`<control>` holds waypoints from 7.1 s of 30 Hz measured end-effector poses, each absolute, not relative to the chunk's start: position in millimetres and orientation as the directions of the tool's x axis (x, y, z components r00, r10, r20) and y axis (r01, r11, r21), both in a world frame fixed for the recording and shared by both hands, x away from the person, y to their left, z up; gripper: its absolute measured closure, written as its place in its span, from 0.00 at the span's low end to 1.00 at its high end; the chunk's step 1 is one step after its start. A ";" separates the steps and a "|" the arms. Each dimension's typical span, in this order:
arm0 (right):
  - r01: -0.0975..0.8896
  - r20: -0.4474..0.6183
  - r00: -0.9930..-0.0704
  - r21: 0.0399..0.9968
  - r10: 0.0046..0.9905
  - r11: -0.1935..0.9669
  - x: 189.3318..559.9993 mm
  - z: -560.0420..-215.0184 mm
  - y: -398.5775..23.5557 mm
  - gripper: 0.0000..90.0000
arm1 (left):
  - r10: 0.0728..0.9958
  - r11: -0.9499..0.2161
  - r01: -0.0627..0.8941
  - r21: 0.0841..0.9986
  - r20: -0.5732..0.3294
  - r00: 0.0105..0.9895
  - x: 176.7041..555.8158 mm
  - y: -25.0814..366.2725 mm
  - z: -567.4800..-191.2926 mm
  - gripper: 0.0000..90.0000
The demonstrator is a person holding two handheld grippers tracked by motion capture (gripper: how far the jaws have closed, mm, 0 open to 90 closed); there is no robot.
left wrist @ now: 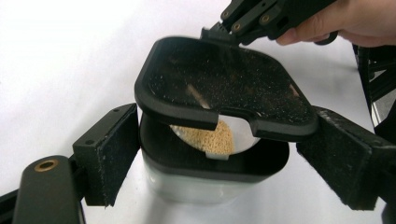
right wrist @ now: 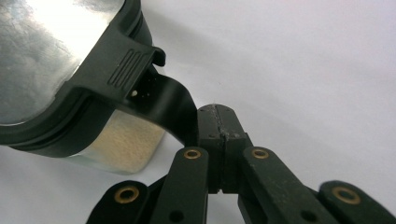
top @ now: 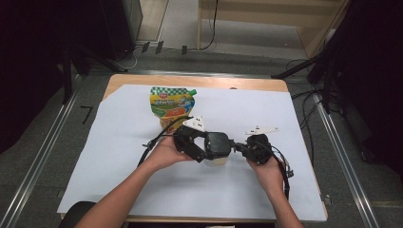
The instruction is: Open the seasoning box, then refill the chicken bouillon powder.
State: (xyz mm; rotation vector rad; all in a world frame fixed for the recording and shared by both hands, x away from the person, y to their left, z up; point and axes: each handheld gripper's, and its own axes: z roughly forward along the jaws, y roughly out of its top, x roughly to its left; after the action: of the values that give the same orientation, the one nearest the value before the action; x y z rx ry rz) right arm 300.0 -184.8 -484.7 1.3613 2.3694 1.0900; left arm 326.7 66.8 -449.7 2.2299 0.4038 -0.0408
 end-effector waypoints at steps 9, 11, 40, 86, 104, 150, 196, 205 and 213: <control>0.658 0.170 -0.565 0.683 0.807 0.316 298.6 -484.1 -183.5 1.00 | 0.264 -0.579 0.283 0.765 -0.152 0.953 325.0 65.3 -444.3 0.17; 0.659 0.172 -0.564 0.683 0.808 0.315 298.2 -483.8 -183.3 1.00 | 0.265 -0.581 0.283 0.763 -0.151 0.952 324.7 64.4 -443.5 0.17; 0.643 0.170 -0.587 0.692 0.791 0.329 288.6 -480.1 -186.2 1.00 | 0.196 -0.603 0.340 0.721 -0.279 0.940 319.4 53.9 -415.6 0.73; 0.628 0.205 -0.601 0.719 0.773 0.298 273.5 -474.6 -191.8 1.00 | 0.181 -0.583 0.392 0.712 -0.356 0.917 341.9 38.1 -404.4 0.74; 0.578 0.250 -0.680 0.761 0.689 0.294 239.5 -472.7 -184.9 0.70 | 0.272 -0.564 0.430 0.704 -0.334 0.903 337.2 89.5 -394.6 0.51; 0.489 0.209 -0.803 0.767 0.558 0.417 232.7 -458.9 -152.8 0.63 | 0.554 -0.439 0.570 0.694 -0.291 0.780 358.2 239.0 -376.0 0.52; 0.419 0.191 -0.870 0.770 0.454 0.480 251.9 -459.3 -48.9 0.57 | 0.554 -0.395 0.564 0.725 -0.301 0.776 409.9 212.7 -405.6 1.00; 0.431 0.198 -0.864 0.766 0.463 0.478 250.9 -462.8 -48.9 0.57 | 0.561 -0.398 0.580 0.711 -0.311 0.767 403.8 206.6 -390.1 1.00; 0.429 0.200 -0.865 0.771 0.461 0.471 248.9 -463.2 -47.2 0.58 | 0.548 -0.406 0.561 0.721 -0.300 0.781 382.4 205.3 -361.5 1.00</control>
State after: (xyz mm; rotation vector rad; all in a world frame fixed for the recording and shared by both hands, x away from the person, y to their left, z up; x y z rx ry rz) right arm 248.9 -47.2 -463.2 0.8061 2.6635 1.3796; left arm 382.4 205.3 -361.5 2.0890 0.8236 -0.0196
